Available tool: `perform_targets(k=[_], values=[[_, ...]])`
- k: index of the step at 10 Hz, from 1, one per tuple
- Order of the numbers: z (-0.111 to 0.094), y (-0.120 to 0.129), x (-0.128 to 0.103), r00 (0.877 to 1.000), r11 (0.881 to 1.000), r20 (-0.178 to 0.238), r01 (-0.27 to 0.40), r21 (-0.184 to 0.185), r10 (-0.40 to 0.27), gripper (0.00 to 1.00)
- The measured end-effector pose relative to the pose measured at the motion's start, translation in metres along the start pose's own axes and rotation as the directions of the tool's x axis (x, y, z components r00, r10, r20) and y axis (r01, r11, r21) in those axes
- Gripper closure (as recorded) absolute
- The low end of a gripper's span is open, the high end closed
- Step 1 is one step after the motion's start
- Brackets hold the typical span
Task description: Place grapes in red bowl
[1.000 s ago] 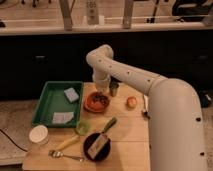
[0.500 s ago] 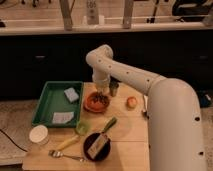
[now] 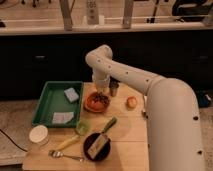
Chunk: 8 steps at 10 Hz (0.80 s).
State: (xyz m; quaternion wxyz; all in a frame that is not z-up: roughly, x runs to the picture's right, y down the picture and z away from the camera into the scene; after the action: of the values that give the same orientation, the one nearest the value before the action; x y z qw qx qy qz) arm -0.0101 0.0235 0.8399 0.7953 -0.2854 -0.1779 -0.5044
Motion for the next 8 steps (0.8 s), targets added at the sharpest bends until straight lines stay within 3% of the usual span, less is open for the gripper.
perform_targets(k=[8], values=[[0.0020,-0.0009,0.0016,0.999,0.999,-0.005,0.043,-0.006,-0.043,0.99]])
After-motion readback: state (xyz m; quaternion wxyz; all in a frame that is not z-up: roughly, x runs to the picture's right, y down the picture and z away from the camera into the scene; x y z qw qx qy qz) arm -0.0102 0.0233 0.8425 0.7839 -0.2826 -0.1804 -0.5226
